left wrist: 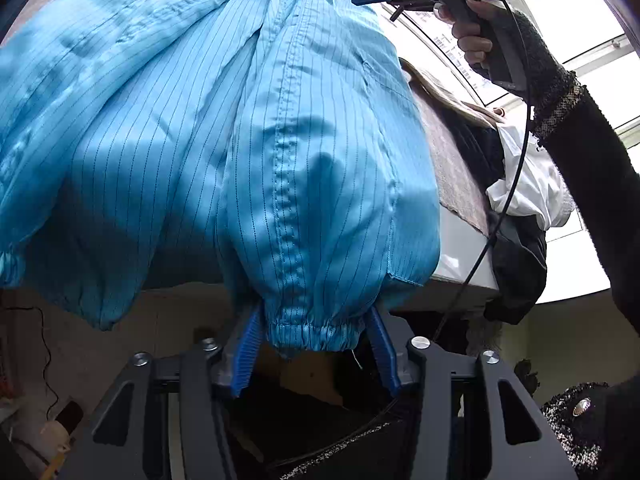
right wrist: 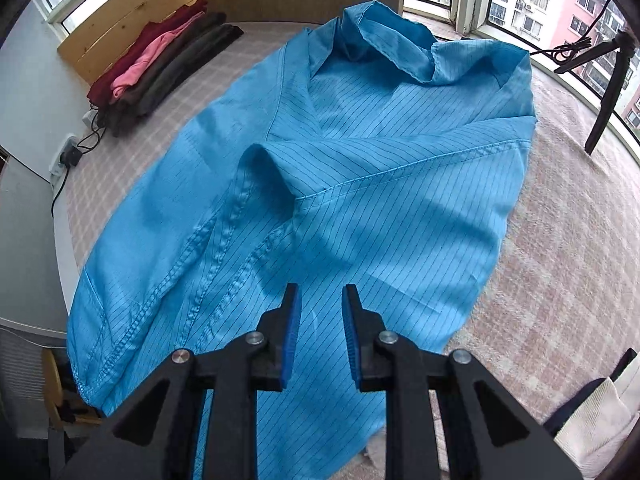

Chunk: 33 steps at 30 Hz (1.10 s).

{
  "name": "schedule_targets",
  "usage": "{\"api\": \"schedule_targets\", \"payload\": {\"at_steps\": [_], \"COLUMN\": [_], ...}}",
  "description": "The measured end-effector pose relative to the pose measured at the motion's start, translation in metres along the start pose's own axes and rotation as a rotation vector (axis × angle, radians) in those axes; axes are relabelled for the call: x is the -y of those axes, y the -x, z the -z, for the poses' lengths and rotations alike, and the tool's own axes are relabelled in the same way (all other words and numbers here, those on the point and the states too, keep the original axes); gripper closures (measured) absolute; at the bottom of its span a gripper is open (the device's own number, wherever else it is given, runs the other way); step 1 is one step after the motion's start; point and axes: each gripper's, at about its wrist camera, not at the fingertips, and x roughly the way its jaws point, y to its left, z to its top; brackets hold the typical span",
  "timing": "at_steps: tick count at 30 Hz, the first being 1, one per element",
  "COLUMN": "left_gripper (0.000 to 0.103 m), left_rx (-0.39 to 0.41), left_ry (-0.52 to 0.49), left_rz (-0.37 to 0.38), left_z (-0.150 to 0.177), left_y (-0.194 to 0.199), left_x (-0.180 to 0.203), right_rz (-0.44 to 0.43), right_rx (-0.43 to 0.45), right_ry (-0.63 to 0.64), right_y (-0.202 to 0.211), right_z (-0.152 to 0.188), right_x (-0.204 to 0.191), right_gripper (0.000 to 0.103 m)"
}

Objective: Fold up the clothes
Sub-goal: 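Hold the coat hem with the left gripper while the right gripper pinches the coat front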

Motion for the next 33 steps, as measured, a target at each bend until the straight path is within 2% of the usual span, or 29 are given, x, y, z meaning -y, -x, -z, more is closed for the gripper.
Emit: {"api": "schedule_targets", "payload": {"at_steps": [2, 3, 6, 8, 9, 10, 12, 14, 16, 19, 22, 25, 27, 30, 33], "left_gripper": [0.09, 0.094, 0.094, 0.094, 0.093, 0.091, 0.084, 0.081, 0.079, 0.079, 0.08, 0.072, 0.069, 0.064, 0.061], "left_rx": [-0.01, -0.012, 0.021, 0.055, 0.089, 0.094, 0.019, 0.003, 0.031, 0.058, 0.09, 0.132, 0.156, 0.184, 0.15], "left_ry": [0.047, 0.038, -0.055, -0.083, -0.093, -0.079, -0.045, -0.081, -0.096, -0.085, -0.088, -0.099, -0.115, -0.205, -0.301], "left_rz": [0.041, 0.025, -0.097, -0.17, -0.186, -0.163, -0.132, -0.184, -0.206, -0.222, -0.306, -0.412, -0.456, -0.504, -0.501], "left_z": [-0.002, -0.002, 0.0, -0.004, -0.006, -0.008, -0.009, -0.006, -0.002, 0.0, 0.002, 0.002, -0.001, -0.01, -0.019], "left_y": [-0.002, 0.001, 0.024, 0.041, 0.048, 0.047, 0.034, 0.031, 0.043, 0.063, 0.082, 0.106, 0.117, 0.115, 0.093], "left_x": [-0.009, -0.01, -0.002, -0.001, -0.002, -0.007, -0.015, -0.01, -0.009, -0.014, -0.019, -0.03, -0.036, -0.032, -0.031], "right_rz": [0.019, 0.029, 0.047, 0.097, 0.123, 0.158, 0.183, 0.202, 0.182, 0.086, 0.134, 0.242, 0.197, -0.02, -0.188], "right_rx": [-0.021, -0.032, -0.041, -0.036, -0.034, -0.038, -0.019, -0.041, 0.004, 0.052, -0.003, -0.043, -0.009, 0.023, -0.033], "right_ry": [0.014, 0.02, 0.031, 0.042, 0.048, 0.054, 0.078, 0.042, 0.05, 0.13, 0.202, 0.192, 0.11, 0.068, 0.101], "right_y": [-0.01, -0.015, -0.023, -0.027, -0.031, -0.037, -0.04, -0.04, -0.026, -0.013, -0.038, -0.058, -0.046, -0.027, -0.033], "right_z": [0.001, 0.001, 0.001, -0.002, -0.003, -0.004, -0.005, -0.007, -0.007, -0.003, -0.008, -0.015, -0.018, -0.016, -0.007], "right_x": [-0.005, -0.007, -0.009, -0.009, -0.009, -0.008, -0.008, -0.005, -0.01, -0.034, -0.056, -0.052, -0.045, -0.065, -0.106], "right_gripper": [0.082, 0.082, 0.082, 0.082, 0.082, 0.081, 0.08, 0.08, 0.08, 0.08, 0.08, 0.08, 0.08, 0.078, 0.074]}}
